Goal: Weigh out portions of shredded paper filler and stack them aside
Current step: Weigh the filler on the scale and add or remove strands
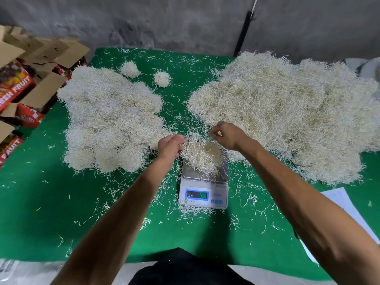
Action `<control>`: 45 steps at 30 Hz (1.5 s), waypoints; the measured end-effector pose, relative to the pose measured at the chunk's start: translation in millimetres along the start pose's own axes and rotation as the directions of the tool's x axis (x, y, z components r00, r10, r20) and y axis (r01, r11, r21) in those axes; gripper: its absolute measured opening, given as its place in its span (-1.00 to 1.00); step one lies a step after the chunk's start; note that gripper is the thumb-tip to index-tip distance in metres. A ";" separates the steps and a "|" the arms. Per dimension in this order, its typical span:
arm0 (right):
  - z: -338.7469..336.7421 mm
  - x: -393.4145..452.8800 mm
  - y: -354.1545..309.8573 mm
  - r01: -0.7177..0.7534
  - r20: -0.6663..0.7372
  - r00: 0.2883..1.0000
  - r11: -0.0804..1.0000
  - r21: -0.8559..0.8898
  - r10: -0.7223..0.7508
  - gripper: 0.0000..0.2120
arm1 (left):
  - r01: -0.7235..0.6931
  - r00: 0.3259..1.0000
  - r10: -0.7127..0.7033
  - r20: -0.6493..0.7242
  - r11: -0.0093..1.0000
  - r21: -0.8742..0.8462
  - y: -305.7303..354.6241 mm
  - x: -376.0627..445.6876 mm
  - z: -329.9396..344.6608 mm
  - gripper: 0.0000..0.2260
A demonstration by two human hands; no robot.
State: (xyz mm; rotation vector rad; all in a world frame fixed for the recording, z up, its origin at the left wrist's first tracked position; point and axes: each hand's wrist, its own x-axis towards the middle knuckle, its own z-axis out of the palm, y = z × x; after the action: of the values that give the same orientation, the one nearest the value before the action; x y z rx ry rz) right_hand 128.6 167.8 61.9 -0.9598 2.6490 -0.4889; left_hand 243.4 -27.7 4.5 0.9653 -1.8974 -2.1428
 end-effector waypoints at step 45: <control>45.9 21.8 -104.0 -0.028 -0.189 0.942 0.627 0.779 0.276 -0.60 | 0.301 0.953 -0.296 0.073 0.878 -0.371 81.7 6.4 36.9 -0.72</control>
State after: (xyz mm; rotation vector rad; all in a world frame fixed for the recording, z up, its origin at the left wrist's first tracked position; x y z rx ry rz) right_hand 188.0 68.5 59.3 -0.3831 2.2857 -1.6581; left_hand 193.3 -16.4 78.1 1.2169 -1.3217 -2.5605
